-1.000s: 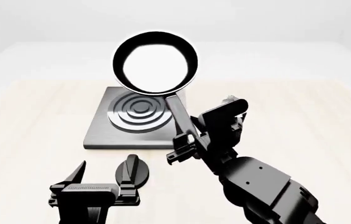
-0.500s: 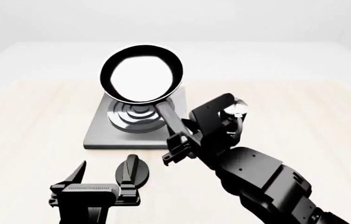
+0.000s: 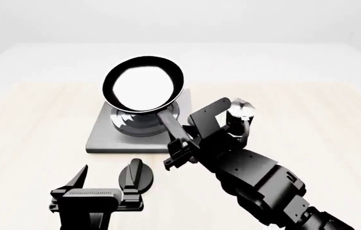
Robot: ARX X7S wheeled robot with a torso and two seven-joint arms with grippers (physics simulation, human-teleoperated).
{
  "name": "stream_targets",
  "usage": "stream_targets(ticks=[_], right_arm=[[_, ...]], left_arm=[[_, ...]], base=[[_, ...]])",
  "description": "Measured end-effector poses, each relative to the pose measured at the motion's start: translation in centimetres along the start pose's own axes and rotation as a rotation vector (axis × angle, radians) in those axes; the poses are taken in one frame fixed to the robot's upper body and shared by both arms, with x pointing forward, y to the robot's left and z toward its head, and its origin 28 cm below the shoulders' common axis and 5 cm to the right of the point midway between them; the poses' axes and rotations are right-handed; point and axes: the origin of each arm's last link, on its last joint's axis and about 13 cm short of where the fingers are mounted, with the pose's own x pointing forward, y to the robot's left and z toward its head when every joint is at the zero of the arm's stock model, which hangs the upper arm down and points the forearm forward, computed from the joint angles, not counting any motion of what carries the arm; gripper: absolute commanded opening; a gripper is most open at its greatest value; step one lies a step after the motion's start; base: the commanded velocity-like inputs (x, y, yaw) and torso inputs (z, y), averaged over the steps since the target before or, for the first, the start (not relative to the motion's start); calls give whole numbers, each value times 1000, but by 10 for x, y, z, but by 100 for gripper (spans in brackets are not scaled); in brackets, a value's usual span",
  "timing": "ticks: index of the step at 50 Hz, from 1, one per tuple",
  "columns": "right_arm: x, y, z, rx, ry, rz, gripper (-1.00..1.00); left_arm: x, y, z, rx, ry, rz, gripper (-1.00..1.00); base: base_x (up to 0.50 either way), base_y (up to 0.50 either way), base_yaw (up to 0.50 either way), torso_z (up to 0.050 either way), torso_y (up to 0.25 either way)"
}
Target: Put the frying pan on the stove.
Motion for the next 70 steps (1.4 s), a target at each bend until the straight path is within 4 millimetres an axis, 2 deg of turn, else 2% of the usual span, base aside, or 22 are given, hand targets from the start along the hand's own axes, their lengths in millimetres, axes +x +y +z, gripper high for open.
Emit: stream_targets(ticks=[27, 64, 65, 70], right_arm=[[12, -1, -13, -9, 56, 0, -100], [23, -1, -16, -12, 67, 5, -100], [23, -1, -16, -12, 67, 5, 100], [24, -3, -8, -26, 39, -9, 100]], left_arm=[[0, 1, 0, -1, 0, 1, 100], [0, 1, 0, -1, -1, 3, 100], [0, 1, 1, -2, -1, 3, 100], [0, 1, 1, -2, -1, 3, 100]], base=[[0, 0, 0, 0, 2], [0, 0, 0, 1, 2], [0, 0, 0, 0, 0], [0, 0, 0, 0, 2]])
